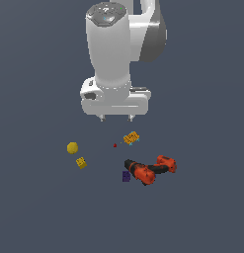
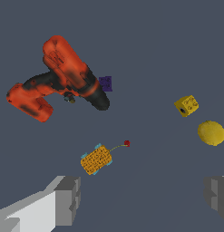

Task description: Pick up a designated object from a clutter of objects.

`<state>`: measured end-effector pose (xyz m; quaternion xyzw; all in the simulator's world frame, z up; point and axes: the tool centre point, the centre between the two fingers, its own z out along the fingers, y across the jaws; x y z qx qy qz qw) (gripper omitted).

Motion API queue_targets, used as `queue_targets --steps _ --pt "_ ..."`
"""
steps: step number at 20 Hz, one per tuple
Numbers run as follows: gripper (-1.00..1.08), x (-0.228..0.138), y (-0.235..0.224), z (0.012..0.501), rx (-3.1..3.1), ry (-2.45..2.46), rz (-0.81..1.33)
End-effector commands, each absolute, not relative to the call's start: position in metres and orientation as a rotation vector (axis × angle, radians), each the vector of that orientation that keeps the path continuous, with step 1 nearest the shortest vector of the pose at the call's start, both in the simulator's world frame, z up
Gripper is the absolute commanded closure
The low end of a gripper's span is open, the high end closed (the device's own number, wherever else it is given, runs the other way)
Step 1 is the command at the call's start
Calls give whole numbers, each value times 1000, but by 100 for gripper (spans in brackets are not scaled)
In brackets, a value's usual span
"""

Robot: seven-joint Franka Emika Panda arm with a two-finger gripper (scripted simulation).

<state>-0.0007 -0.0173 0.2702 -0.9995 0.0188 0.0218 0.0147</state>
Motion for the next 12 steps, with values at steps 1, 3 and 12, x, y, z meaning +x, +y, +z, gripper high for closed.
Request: queue_targets --steps 1,3,12 --pt "-92 5 -36 254 -3104 125 63" --pt "-92 9 -54 238 -3097 190 57" --pt "-92 9 -166 146 -3057 562 22"
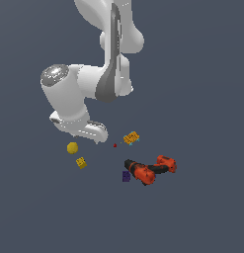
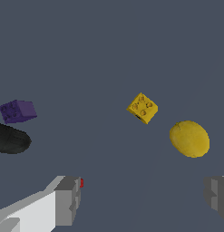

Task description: Pick up a designated object from a clutter of objects.

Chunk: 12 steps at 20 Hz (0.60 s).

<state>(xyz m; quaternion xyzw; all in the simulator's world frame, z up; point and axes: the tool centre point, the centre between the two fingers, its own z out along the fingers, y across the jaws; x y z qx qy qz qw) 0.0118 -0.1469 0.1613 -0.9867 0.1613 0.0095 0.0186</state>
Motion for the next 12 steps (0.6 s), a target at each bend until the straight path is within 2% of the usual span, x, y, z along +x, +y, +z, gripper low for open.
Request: queue_targets --steps 1,6,12 --pt "-92 7 -177 137 -3054 597 19" --pt "-92 -5 -220 103 -3039 738 7" --pt "-92 -16 -246 81 -3030 825 1"
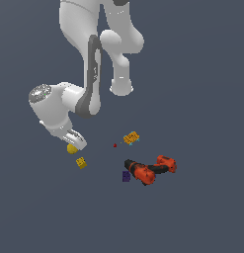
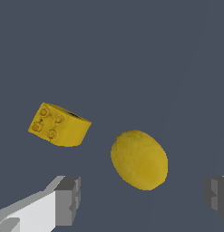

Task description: Pick up a designated object from a clutter of objects.

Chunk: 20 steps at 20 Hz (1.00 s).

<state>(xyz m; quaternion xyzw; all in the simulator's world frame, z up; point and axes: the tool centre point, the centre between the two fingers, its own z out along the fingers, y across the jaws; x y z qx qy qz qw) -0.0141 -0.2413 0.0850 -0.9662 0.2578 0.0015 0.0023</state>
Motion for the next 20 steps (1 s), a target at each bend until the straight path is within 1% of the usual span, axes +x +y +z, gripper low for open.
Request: queue_targets --steps 1,8,16,20 --pt "-92 -17 -248 80 -3029 831 0" --pt "-92 -17 -248 74 -3029 832 3" --pt "-92 -18 -249 38 -3028 835 1" --pt "-92 -18 -249 29 -3028 836 1"
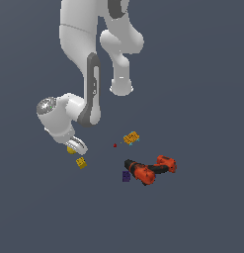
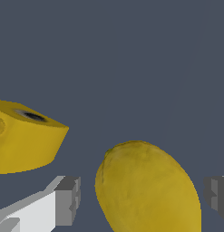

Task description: Pick up a designated object from a clutter of objects.

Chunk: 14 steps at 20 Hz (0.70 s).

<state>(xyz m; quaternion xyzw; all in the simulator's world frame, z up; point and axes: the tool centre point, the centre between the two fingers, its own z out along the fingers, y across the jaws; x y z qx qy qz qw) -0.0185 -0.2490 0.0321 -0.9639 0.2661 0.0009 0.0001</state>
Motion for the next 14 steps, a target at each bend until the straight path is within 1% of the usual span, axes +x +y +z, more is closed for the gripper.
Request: queue_targets --steps 1,2,3,14 --pt "-92 -18 -249 28 -3028 836 1" --pt "-92 -18 -249 28 -3028 836 0" --pt "108 -18 -249 28 -3028 836 0" --pt "108 -18 -249 29 -3028 836 0"
